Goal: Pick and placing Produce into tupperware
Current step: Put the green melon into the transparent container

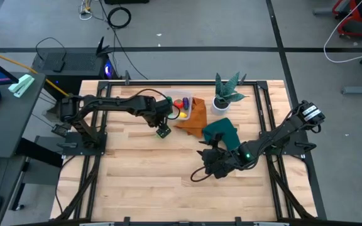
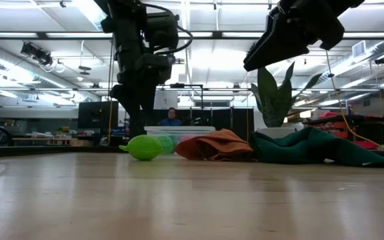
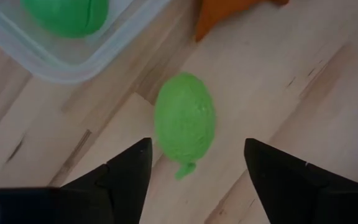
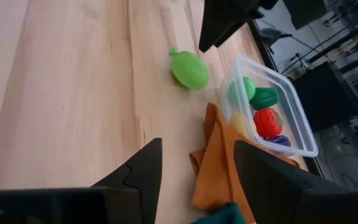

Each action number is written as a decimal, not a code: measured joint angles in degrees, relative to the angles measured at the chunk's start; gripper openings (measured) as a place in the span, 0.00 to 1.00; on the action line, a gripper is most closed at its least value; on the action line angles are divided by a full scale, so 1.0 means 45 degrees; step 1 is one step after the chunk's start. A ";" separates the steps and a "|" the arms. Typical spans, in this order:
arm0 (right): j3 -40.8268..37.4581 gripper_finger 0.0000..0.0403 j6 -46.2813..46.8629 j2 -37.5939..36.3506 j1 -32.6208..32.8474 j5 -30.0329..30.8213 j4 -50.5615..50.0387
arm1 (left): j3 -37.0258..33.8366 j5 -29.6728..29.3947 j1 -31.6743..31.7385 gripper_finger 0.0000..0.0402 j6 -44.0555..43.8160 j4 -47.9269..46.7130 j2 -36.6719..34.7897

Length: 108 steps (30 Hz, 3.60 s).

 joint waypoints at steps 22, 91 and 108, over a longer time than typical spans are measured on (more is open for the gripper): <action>-0.0001 0.39 0.0014 0.1599 -0.0031 -0.0510 0.2384 | 0.0003 -0.0172 0.0196 0.73 0.0988 0.0229 0.0501; 0.0014 0.39 0.0271 0.1584 -0.0049 -0.0811 0.2810 | 0.0037 0.0091 -0.0349 0.60 0.0681 0.0252 0.0624; 0.0014 0.39 0.0267 0.1584 -0.0049 -0.0811 0.2803 | 0.0043 -0.0182 0.0976 0.58 0.0323 0.2401 -0.0787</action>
